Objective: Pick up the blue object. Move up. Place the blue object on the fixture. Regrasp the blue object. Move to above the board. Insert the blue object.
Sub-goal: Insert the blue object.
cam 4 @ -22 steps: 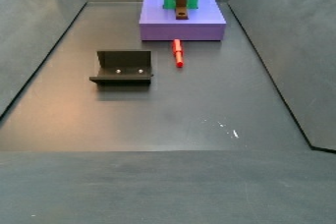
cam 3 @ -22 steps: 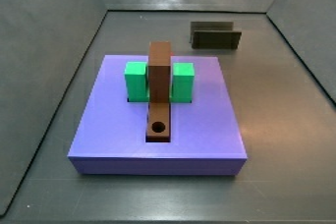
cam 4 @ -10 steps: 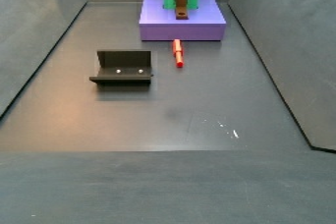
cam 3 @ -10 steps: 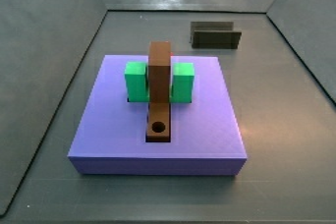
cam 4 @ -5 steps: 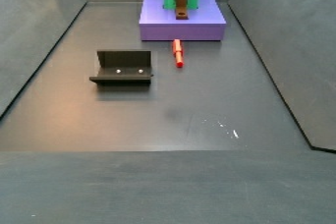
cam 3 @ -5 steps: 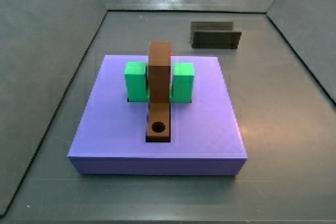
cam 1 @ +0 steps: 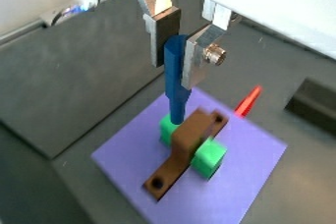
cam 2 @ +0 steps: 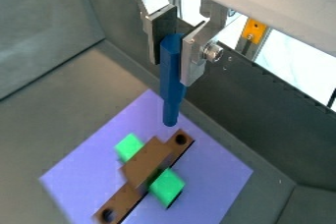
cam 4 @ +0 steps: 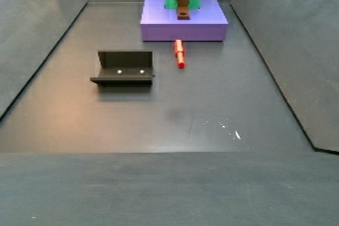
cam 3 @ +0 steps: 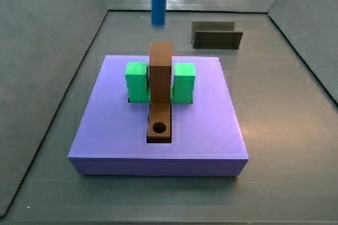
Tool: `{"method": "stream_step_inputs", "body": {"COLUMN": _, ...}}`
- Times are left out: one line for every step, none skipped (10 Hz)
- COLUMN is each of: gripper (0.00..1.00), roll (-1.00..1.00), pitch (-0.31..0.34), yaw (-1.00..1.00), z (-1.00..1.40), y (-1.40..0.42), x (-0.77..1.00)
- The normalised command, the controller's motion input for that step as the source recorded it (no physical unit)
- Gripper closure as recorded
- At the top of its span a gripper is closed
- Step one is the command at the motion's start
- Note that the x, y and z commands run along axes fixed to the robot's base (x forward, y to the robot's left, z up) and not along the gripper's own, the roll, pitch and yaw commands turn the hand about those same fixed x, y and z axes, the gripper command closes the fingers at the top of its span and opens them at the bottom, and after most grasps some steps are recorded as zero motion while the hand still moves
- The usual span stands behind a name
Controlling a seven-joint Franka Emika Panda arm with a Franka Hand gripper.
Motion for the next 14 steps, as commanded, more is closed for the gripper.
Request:
{"method": "stream_step_inputs", "body": {"gripper": 1.0, "roll": -0.05, "pitch": 0.017, "yaw": -0.23, "z": -0.91, "y": -0.23, "x": 0.19}}
{"method": "stream_step_inputs", "body": {"gripper": 1.0, "roll": -0.07, "pitch": 0.0, "yaw": -0.08, "z": -0.83, "y": -0.24, "x": 0.13}}
{"method": "stream_step_inputs", "body": {"gripper": 1.0, "roll": 0.0, "pitch": 0.0, "yaw": -0.04, "z": -0.76, "y": -0.19, "x": 0.0}}
{"method": "stream_step_inputs", "body": {"gripper": 1.0, "roll": 0.17, "pitch": -0.001, "yaw": 0.0, "z": -0.81, "y": -0.16, "x": 0.0}}
{"method": "stream_step_inputs", "body": {"gripper": 1.0, "roll": 0.16, "pitch": -0.017, "yaw": 0.0, "z": -0.72, "y": -0.19, "x": -0.13}}
{"method": "stream_step_inputs", "body": {"gripper": 1.0, "roll": 0.13, "pitch": -0.029, "yaw": 0.0, "z": -0.66, "y": -0.22, "x": -0.09}}
{"method": "stream_step_inputs", "body": {"gripper": 1.0, "roll": 0.02, "pitch": -0.037, "yaw": 0.04, "z": -0.58, "y": -0.17, "x": 0.0}}
{"method": "stream_step_inputs", "body": {"gripper": 1.0, "roll": -0.01, "pitch": -0.02, "yaw": 0.0, "z": -0.51, "y": -0.15, "x": 0.01}}
{"method": "stream_step_inputs", "body": {"gripper": 1.0, "roll": -0.09, "pitch": -0.007, "yaw": 0.0, "z": -0.44, "y": 0.0, "x": 0.05}}
{"method": "stream_step_inputs", "body": {"gripper": 1.0, "roll": -0.12, "pitch": 0.0, "yaw": 0.0, "z": -0.39, "y": 0.0, "x": 0.13}}
{"method": "stream_step_inputs", "body": {"gripper": 1.0, "roll": -0.1, "pitch": 0.0, "yaw": 0.0, "z": -0.39, "y": 0.0, "x": 0.07}}
{"method": "stream_step_inputs", "body": {"gripper": 1.0, "roll": -0.06, "pitch": 0.0, "yaw": 0.0, "z": -0.37, "y": 0.17, "x": 0.0}}
{"method": "stream_step_inputs", "body": {"gripper": 1.0, "roll": 0.0, "pitch": 0.0, "yaw": 0.07, "z": -0.37, "y": 0.2, "x": -0.03}}
{"method": "stream_step_inputs", "body": {"gripper": 1.0, "roll": -0.01, "pitch": -0.003, "yaw": 0.11, "z": -0.46, "y": 0.0, "x": 0.0}}
